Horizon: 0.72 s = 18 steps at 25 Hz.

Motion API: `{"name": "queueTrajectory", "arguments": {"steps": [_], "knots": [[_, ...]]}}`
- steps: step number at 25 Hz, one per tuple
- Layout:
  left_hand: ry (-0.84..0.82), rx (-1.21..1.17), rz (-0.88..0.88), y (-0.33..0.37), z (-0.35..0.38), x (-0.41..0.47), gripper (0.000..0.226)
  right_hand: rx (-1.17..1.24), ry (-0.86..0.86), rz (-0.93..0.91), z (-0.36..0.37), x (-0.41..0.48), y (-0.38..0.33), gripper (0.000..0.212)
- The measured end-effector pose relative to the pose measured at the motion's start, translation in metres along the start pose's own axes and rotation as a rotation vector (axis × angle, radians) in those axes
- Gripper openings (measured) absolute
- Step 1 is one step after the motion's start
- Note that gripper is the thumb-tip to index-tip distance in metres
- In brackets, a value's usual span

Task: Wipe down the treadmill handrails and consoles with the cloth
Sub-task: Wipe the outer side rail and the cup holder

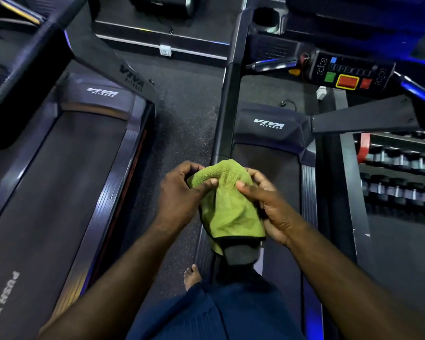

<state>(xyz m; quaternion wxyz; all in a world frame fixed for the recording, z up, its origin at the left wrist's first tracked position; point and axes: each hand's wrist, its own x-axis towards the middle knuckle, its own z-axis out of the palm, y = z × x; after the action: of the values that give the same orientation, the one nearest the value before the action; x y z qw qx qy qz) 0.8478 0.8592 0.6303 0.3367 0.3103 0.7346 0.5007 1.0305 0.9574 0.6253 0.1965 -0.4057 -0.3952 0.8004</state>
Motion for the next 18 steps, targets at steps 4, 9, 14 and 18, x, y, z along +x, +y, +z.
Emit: {"name": "queueTrajectory", "arguments": {"steps": [4, 9, 14, 18], "knots": [[-0.038, -0.237, -0.034, 0.014, -0.008, 0.009, 0.021, -0.459, 0.204, -0.237, -0.017, 0.011, -0.017, 0.084], [-0.093, -0.47, -0.118, 0.043, 0.0, 0.018, 0.016, -1.076, 0.294, -0.616, -0.001, -0.004, -0.031, 0.111], [-0.075, -0.538, -0.098, 0.083, -0.012, 0.043, 0.013, -1.03, -0.071, -0.756, 0.022, -0.009, -0.036, 0.092], [-0.098, -0.552, -0.105, 0.101, -0.034, 0.056, 0.023, -0.922, -0.057, -0.684, 0.032, 0.005, -0.057, 0.061]]}}
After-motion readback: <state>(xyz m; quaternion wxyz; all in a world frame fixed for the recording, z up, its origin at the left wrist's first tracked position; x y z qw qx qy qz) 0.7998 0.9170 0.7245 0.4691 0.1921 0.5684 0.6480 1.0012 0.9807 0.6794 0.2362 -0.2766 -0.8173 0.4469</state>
